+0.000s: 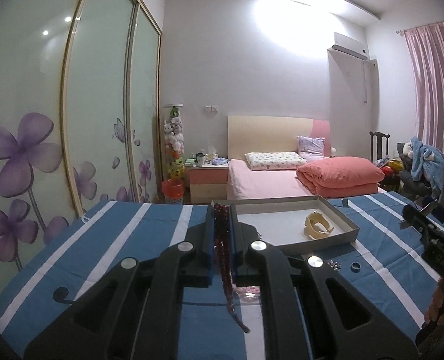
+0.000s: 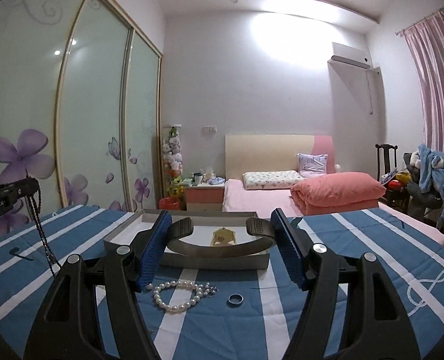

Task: Organize jewelry
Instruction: 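Lift the red beads and silver cuff and carry both over the gray tray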

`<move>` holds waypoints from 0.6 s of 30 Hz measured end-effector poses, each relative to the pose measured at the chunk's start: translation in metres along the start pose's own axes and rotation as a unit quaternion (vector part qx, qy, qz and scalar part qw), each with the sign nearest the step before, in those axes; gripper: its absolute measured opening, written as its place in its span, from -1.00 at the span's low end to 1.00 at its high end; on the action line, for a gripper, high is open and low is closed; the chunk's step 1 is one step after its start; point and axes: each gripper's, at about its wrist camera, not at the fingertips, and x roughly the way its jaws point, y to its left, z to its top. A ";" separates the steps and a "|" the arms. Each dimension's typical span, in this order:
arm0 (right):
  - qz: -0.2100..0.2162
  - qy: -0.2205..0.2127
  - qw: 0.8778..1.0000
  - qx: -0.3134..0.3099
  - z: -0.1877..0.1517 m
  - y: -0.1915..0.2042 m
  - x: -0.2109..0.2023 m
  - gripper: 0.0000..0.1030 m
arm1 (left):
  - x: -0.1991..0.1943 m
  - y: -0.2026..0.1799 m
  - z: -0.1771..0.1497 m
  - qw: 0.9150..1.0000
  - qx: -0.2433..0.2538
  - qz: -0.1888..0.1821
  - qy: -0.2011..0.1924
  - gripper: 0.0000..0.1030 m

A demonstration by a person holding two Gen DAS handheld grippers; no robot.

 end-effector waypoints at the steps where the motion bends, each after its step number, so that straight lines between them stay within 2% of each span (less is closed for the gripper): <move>1: 0.005 0.006 1.000 0.000 -0.002 0.000 0.002 0.32 | 0.001 -0.001 -0.001 1.000 0.001 -0.001 0.002 -0.83; 18: 0.014 0.006 1.000 0.004 0.000 0.000 -0.001 0.32 | 0.006 -0.006 -0.005 1.000 -0.002 -0.014 0.011 -0.83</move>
